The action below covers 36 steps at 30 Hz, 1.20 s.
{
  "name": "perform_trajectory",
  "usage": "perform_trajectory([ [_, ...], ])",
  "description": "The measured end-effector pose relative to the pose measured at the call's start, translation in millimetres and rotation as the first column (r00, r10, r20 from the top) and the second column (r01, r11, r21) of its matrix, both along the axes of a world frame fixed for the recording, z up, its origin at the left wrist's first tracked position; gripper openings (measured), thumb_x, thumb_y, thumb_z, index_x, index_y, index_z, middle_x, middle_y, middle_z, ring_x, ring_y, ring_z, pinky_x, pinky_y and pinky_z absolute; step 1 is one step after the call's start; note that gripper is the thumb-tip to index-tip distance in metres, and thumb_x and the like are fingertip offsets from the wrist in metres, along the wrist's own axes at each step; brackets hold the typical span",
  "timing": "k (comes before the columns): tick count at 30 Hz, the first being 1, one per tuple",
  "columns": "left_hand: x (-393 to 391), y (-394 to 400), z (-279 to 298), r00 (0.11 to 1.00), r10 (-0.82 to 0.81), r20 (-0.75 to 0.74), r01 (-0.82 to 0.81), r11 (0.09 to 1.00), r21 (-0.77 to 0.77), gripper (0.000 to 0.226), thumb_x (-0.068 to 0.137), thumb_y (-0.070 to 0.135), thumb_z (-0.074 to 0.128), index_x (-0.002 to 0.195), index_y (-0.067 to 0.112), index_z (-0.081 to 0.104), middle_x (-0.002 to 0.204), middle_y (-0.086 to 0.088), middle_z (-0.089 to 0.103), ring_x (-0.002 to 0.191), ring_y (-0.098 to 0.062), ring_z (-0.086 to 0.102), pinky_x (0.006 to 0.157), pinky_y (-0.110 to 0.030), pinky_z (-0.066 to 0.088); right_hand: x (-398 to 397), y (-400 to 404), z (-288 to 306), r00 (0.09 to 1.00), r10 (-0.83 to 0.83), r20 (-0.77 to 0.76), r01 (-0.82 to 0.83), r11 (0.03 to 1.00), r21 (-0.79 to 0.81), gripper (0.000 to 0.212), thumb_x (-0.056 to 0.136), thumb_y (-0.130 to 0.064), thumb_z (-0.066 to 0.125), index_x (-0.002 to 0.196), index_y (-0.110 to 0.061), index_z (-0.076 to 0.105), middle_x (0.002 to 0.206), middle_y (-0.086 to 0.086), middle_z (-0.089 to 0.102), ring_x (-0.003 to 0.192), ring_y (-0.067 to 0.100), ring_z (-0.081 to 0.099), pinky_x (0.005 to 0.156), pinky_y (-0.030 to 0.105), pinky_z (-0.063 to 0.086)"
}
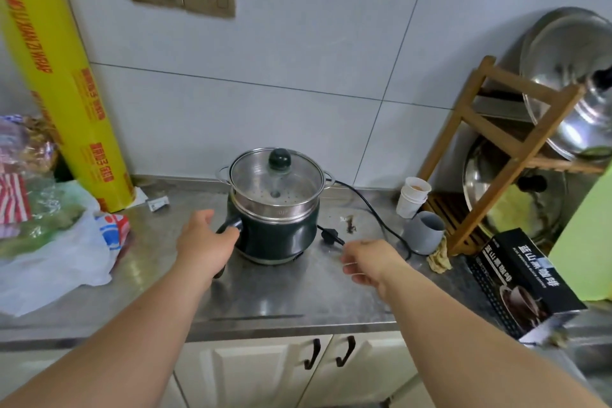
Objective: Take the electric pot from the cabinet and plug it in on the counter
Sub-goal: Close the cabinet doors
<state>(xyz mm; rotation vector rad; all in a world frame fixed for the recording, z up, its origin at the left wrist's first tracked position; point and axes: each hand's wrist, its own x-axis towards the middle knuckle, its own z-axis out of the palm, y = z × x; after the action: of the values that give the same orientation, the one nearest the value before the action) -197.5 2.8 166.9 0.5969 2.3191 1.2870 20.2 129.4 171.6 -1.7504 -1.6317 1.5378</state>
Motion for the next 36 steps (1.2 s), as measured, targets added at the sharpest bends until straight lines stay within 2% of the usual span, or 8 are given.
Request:
perform_trajectory([
  [4, 1, 7, -4, 0.995, -0.104, 0.004, 0.104, 0.991, -0.089, 0.030, 0.087, 0.023, 0.055, 0.115, 0.010, 0.057, 0.086, -0.008, 0.060, 0.067, -0.021, 0.053, 0.058, -0.029, 0.038, -18, 9, 6, 0.998, 0.041, -0.047, -0.040, 0.999, 0.021, 0.016, 0.088, -0.012, 0.050, 0.075, -0.015, 0.059, 0.085, 0.008, 0.063, 0.069, 0.019, 0.056, 0.061, 0.026, 0.044],
  [8, -2, 12, -12, 0.992, -0.091, -0.091, 0.075, 0.984, -0.164, 0.030, 0.091, 0.028, 0.052, 0.117, 0.012, 0.057, 0.094, -0.010, 0.063, 0.082, -0.029, 0.056, 0.071, -0.032, 0.040, -22, 26, -2, 0.991, 0.118, 0.061, -0.123, 0.988, 0.091, 0.015, 0.086, -0.009, 0.050, 0.076, -0.012, 0.062, 0.089, 0.014, 0.061, 0.075, 0.023, 0.051, 0.069, 0.033, 0.046],
  [11, -5, 16, -16, 0.984, -0.075, -0.160, 0.039, 0.975, -0.217, 0.027, 0.092, 0.030, 0.051, 0.112, 0.014, 0.058, 0.096, -0.011, 0.064, 0.088, -0.031, 0.059, 0.075, -0.035, 0.045, -14, 44, -13, 0.916, 0.215, 0.338, -0.285, 0.943, 0.172, 0.030, 0.090, -0.014, 0.048, 0.115, -0.003, 0.062, 0.119, 0.019, 0.062, 0.100, 0.030, 0.059, 0.090, 0.035, 0.048],
  [14, -5, 22, -20, 0.977, -0.063, -0.202, 0.013, 0.971, -0.238, 0.021, 0.092, 0.031, 0.051, 0.104, 0.016, 0.056, 0.090, -0.010, 0.062, 0.084, -0.031, 0.059, 0.073, -0.036, 0.046, -5, 66, -34, 0.853, 0.252, 0.456, -0.353, 0.924, 0.150, 0.047, 0.091, -0.016, 0.047, 0.138, -0.008, 0.043, 0.130, 0.014, 0.056, 0.105, 0.028, 0.058, 0.080, 0.028, 0.047],
  [22, 6, 31, -24, 0.952, -0.070, -0.299, -0.022, 0.955, -0.294, 0.017, 0.093, 0.029, 0.050, 0.098, 0.013, 0.053, 0.086, -0.012, 0.060, 0.078, -0.030, 0.055, 0.066, -0.032, 0.038, -18, 102, -84, 0.626, 0.262, 0.734, -0.523, 0.839, 0.147, 0.039, 0.082, -0.022, 0.048, 0.120, -0.016, 0.055, 0.116, 0.008, 0.060, 0.107, 0.028, 0.056, 0.092, 0.038, 0.048],
  [29, 13, 40, -24, 0.945, -0.057, -0.323, -0.050, 0.948, -0.313, 0.015, 0.093, 0.031, 0.050, 0.092, 0.016, 0.051, 0.076, -0.004, 0.054, 0.068, -0.020, 0.051, 0.058, -0.030, 0.034, -19, 119, -74, 0.780, 0.245, 0.575, -0.444, 0.865, 0.234, 0.026, 0.094, -0.017, 0.044, 0.112, -0.006, 0.059, 0.106, 0.015, 0.063, 0.081, 0.028, 0.057, 0.066, 0.029, 0.045],
  [34, 17, 47, -27, 0.957, -0.062, -0.283, -0.036, 0.944, -0.329, 0.018, 0.091, 0.034, 0.052, 0.088, 0.016, 0.051, 0.080, -0.007, 0.059, 0.076, -0.027, 0.057, 0.064, -0.034, 0.043, -4, 122, -20, 0.906, 0.136, 0.401, -0.297, 0.879, 0.374, 0.022, 0.097, -0.013, 0.040, 0.082, -0.008, 0.056, 0.064, 0.002, 0.049, 0.054, 0.014, 0.045, 0.042, 0.023, 0.035],
  [36, 21, 50, -26, 0.961, -0.083, -0.264, -0.016, 0.936, -0.351, 0.021, 0.090, 0.036, 0.052, 0.090, 0.015, 0.051, 0.086, -0.010, 0.062, 0.081, -0.030, 0.059, 0.069, -0.036, 0.047, 1, 123, 8, 0.941, 0.063, 0.333, -0.213, 0.875, 0.436, 0.026, 0.097, -0.014, 0.040, 0.076, -0.007, 0.053, 0.064, 0.004, 0.050, 0.056, 0.017, 0.047, 0.047, 0.022, 0.037],
])
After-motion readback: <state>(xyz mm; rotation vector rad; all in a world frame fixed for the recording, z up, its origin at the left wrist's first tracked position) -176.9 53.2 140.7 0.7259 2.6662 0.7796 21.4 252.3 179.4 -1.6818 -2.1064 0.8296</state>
